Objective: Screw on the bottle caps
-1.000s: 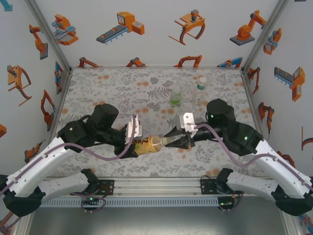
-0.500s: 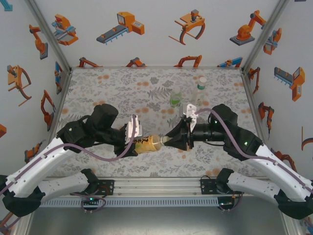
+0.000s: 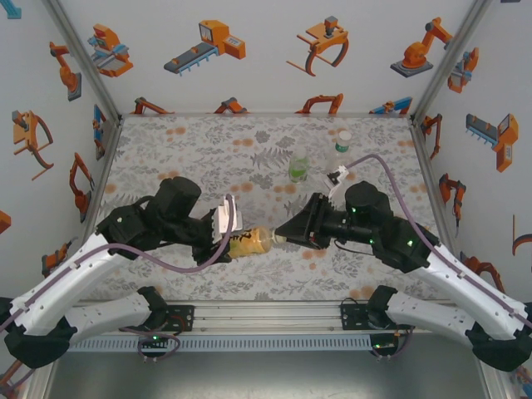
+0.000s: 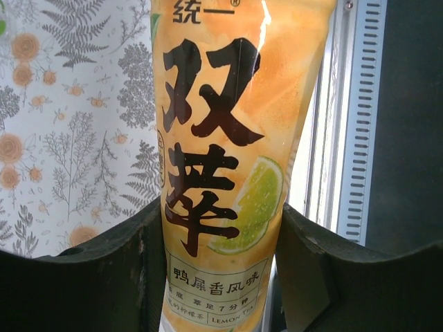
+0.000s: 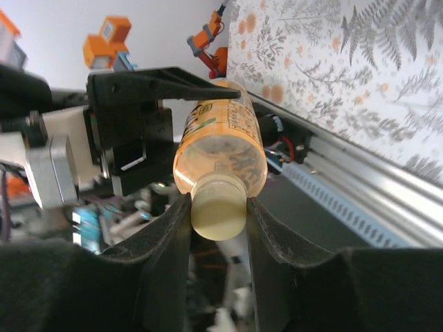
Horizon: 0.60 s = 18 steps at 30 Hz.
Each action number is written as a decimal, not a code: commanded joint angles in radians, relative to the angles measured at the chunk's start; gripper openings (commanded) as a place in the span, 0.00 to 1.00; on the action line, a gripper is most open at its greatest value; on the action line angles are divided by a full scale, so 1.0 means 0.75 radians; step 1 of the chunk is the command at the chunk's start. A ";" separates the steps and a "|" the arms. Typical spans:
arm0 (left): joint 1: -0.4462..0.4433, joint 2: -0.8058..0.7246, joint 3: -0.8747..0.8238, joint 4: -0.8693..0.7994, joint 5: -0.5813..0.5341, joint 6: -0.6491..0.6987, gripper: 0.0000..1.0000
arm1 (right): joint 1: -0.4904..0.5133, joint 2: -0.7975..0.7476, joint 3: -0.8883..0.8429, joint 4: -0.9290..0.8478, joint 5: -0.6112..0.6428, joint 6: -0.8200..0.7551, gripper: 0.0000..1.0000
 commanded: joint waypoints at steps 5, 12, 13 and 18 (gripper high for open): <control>0.000 0.001 0.017 0.208 0.074 -0.011 0.00 | 0.041 0.026 0.010 -0.059 0.042 0.270 0.16; 0.000 -0.017 -0.006 0.205 0.086 -0.008 0.00 | 0.040 0.009 0.092 -0.115 0.147 0.066 0.43; 0.000 -0.019 -0.007 0.202 0.092 -0.007 0.00 | 0.039 0.011 0.112 -0.116 0.145 0.030 0.46; 0.000 -0.039 -0.020 0.190 0.119 0.005 0.00 | 0.040 -0.007 0.198 -0.137 0.195 -0.098 0.61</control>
